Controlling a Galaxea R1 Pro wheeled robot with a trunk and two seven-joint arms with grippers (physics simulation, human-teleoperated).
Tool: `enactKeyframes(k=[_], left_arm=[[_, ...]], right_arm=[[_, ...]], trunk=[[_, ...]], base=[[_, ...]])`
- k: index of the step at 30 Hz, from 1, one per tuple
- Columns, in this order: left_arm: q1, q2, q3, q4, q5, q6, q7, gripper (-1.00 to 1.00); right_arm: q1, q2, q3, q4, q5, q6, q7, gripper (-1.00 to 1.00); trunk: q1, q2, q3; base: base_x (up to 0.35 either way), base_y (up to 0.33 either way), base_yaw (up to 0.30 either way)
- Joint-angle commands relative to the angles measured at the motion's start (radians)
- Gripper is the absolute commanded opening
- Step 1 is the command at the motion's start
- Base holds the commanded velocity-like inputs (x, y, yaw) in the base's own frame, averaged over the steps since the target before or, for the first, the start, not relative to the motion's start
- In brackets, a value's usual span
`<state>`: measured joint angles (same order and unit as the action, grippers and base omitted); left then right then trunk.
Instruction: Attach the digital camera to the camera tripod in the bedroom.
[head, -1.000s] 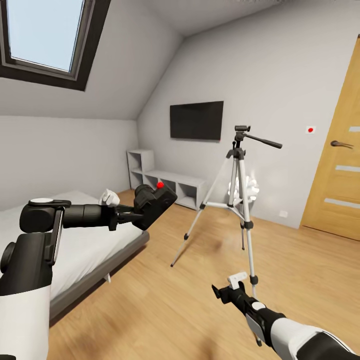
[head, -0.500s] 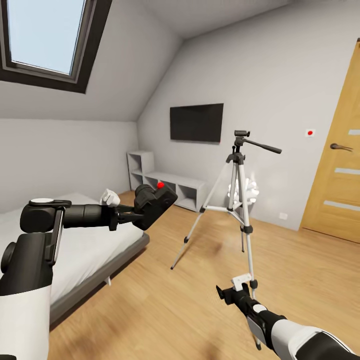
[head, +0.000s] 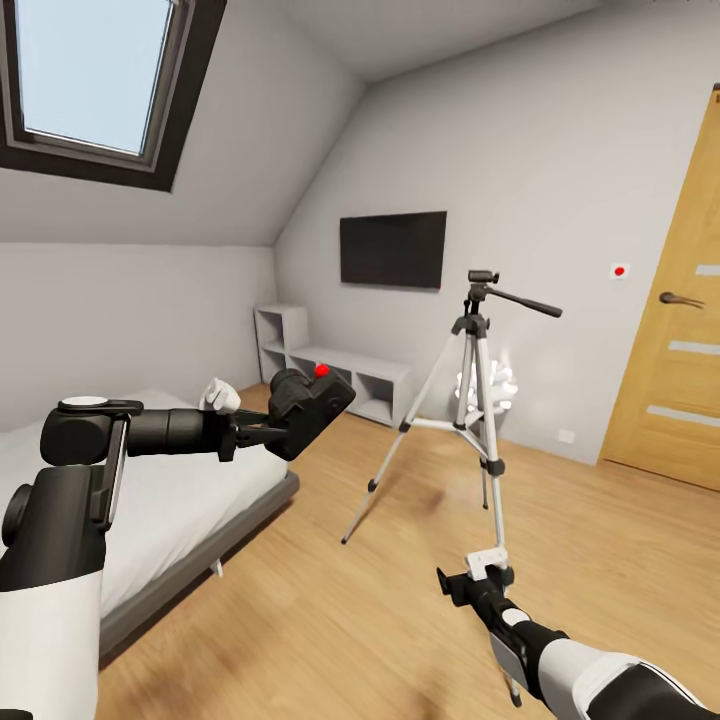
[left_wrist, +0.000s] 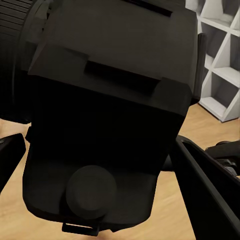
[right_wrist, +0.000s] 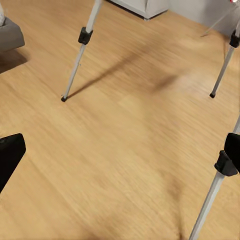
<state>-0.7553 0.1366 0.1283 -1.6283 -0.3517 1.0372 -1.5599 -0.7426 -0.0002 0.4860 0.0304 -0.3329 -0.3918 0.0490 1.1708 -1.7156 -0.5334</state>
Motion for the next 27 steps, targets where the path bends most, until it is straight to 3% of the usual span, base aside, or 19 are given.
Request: enactKeyframes(k=[1, 5, 12, 27], left_arm=[[-0.001, 0.000, 0.001, -0.001, -0.010, 0.010, -0.011, -1.00], [-0.001, 0.000, 0.001, -0.001, -0.010, 0.010, -0.011, -1.00], [-0.001, 0.000, 0.001, -0.001, -0.010, 0.010, -0.011, -1.00], [-0.001, -0.002, -0.003, -0.001, -0.010, 0.010, -0.011, -1.00]], right_arm=[[-0.001, 0.015, 0.006, 0.004, -0.011, -0.006, 0.007, 1.00], [-0.001, 0.031, 0.006, 0.005, -0.010, -0.005, 0.011, 1.00], [-0.001, 0.043, 0.006, 0.009, -0.009, -0.004, 0.109, 1.00], [-0.001, 0.043, 0.006, 0.009, -0.009, -0.002, 0.125, 1.00]], trunk=[[-0.004, 0.007, 0.002], [-0.019, 0.035, 0.015], [-0.046, 0.084, 0.037], [-0.104, 0.189, 0.084]], base=[[0.000, 0.000, 0.000], [0.000, 0.000, 0.000], [0.000, 0.000, 0.000], [0.000, 0.000, 0.000]])
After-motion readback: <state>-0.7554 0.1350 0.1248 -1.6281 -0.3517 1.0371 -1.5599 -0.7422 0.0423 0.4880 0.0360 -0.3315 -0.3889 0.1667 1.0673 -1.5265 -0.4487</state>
